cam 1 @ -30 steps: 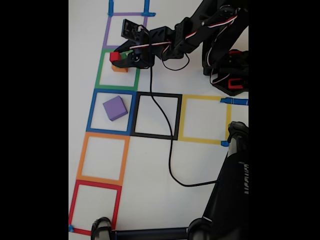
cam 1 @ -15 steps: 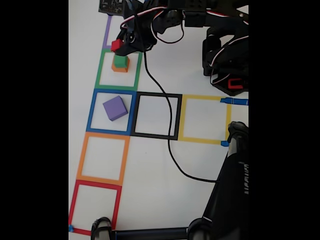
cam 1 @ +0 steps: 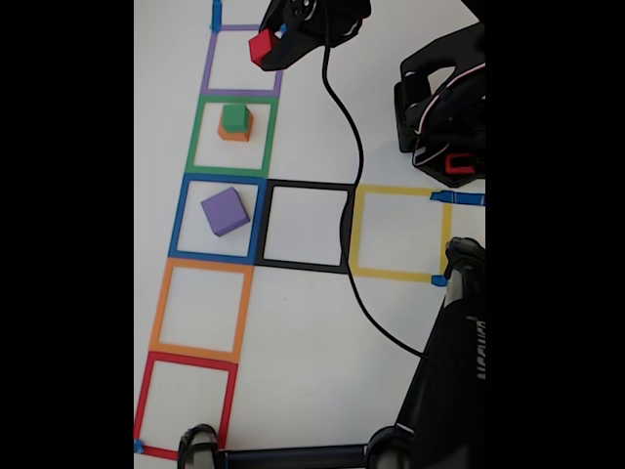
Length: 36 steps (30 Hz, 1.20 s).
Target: Tower of hanoi
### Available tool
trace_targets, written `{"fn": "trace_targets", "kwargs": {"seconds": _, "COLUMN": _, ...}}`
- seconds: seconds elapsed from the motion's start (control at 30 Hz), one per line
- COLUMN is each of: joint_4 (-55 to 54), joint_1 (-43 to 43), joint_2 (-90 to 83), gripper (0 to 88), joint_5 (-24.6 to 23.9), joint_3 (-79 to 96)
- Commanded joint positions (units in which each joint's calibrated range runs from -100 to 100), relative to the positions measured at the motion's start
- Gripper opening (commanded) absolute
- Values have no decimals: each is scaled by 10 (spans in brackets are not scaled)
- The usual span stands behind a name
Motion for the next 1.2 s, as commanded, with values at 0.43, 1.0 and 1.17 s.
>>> {"fn": "trace_targets", "kwargs": {"seconds": 0.43, "joint_4": -573, "joint_1": -90, "joint_2": -82, "gripper": 16, "joint_5": 0, "joint_3": 611}}
{"fn": "trace_targets", "kwargs": {"seconds": 1.0, "joint_4": -1194, "joint_1": -158, "joint_2": 300, "gripper": 18, "joint_5": 0, "joint_3": 764}}
{"fn": "trace_targets", "kwargs": {"seconds": 1.17, "joint_4": -1278, "joint_1": -151, "joint_2": 382, "gripper": 18, "joint_5": 0, "joint_3": 764}}
